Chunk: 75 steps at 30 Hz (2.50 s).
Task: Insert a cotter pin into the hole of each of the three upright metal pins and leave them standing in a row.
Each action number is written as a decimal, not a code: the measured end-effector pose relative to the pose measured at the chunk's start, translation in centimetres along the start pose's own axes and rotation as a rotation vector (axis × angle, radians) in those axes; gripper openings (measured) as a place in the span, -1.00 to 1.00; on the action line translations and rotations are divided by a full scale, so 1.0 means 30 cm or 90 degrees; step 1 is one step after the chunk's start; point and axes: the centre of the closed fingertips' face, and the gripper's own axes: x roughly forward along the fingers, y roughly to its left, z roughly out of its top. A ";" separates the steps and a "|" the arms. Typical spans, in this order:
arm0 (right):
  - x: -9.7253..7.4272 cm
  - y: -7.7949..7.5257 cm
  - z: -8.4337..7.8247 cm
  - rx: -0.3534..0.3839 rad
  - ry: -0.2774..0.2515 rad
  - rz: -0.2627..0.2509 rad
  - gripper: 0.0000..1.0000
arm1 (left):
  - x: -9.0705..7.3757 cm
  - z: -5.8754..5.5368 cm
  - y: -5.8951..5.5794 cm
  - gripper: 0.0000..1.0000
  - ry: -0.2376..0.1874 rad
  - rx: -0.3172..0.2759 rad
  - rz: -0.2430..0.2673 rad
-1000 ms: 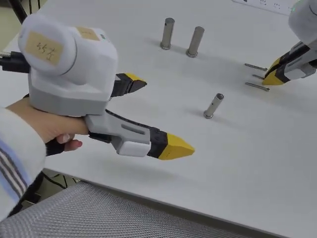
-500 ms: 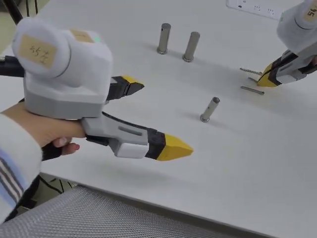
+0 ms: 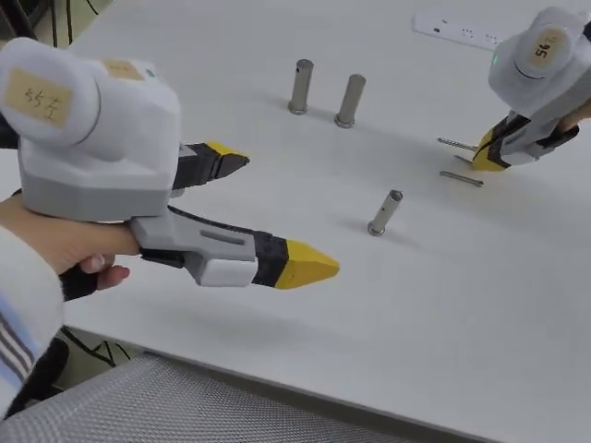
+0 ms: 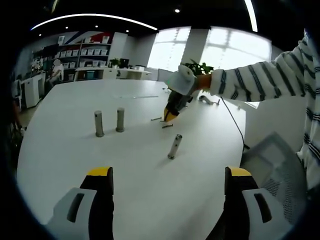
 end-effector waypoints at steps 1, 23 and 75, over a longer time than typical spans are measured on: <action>-0.011 0.001 0.007 0.000 -0.005 -0.003 -1.00 | -0.002 0.001 0.005 0.81 -0.001 0.002 0.002; -0.281 0.064 0.142 -0.069 -0.142 -0.128 -1.00 | -0.009 0.025 0.010 0.66 -0.013 0.021 -0.010; -0.449 0.426 0.417 -0.252 -0.256 -0.274 -1.00 | 0.094 0.249 -0.163 -0.69 -0.120 -0.073 -0.168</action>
